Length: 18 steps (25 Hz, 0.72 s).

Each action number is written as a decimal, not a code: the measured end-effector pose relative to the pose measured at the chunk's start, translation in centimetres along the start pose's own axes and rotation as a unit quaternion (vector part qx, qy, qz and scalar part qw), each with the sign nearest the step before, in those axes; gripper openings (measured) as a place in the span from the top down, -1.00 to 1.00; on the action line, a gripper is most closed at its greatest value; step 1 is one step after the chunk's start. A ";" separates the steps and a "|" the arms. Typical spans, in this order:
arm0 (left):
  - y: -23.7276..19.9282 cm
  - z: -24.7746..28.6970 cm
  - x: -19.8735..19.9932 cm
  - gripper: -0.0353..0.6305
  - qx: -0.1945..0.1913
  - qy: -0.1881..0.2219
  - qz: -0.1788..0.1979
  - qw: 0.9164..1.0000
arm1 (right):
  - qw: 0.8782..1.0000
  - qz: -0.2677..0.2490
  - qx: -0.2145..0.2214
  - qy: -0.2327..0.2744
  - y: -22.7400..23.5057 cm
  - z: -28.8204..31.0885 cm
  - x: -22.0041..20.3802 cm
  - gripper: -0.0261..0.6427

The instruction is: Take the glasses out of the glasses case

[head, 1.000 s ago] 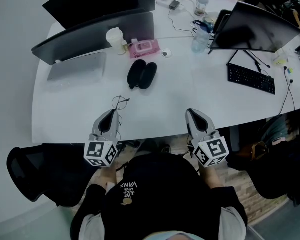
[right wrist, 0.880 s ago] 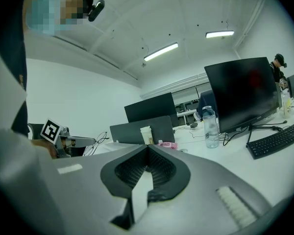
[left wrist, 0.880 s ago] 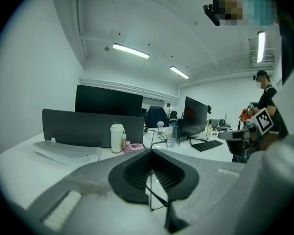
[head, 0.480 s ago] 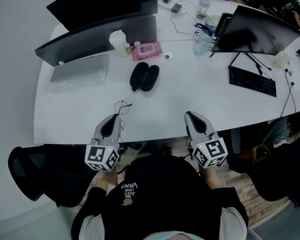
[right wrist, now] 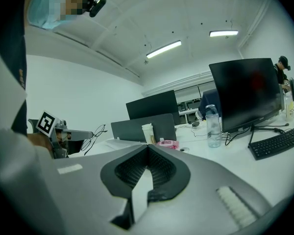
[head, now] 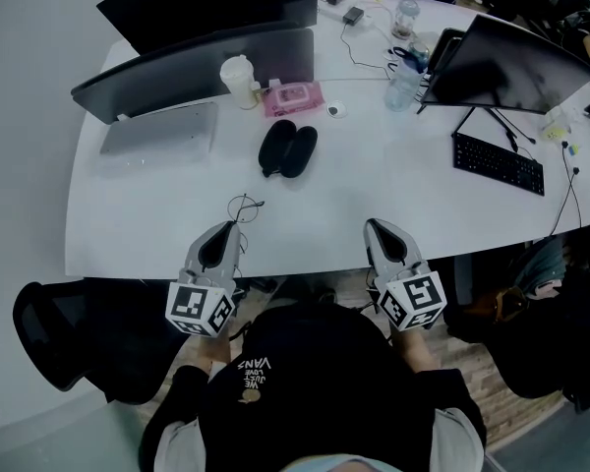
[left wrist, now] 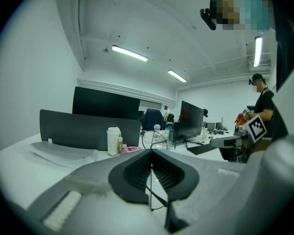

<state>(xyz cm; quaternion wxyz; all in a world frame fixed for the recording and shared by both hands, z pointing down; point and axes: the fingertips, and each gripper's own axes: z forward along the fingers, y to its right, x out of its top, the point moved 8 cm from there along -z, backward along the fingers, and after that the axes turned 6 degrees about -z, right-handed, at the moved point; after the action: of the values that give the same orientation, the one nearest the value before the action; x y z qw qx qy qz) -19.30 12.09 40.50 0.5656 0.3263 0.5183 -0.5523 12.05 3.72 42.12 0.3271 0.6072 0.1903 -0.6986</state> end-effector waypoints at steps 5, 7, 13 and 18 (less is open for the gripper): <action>-0.2 0.0 0.1 0.87 -0.001 0.001 -0.001 1.000 | 1.000 0.000 0.000 0.000 -0.1 0.3 0.0 0.93; -0.3 0.0 0.0 0.87 0.000 0.001 -0.002 1.000 | 1.000 0.000 0.001 -0.001 -0.2 0.3 0.0 0.93; -0.6 0.1 -0.2 0.87 0.001 0.001 -0.008 1.000 | 1.000 -0.003 0.003 -0.002 -0.2 0.7 0.0 0.93; -1.0 0.0 -0.1 0.87 0.002 0.001 -0.008 1.000 | 1.000 -0.004 0.007 -0.004 -0.5 1.2 0.1 0.93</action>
<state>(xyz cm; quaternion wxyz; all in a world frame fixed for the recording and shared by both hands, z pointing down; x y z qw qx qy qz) -20.22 11.97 40.77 0.5599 0.3244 0.5202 -0.5574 10.83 3.29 42.17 0.3208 0.6062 0.1867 -0.7034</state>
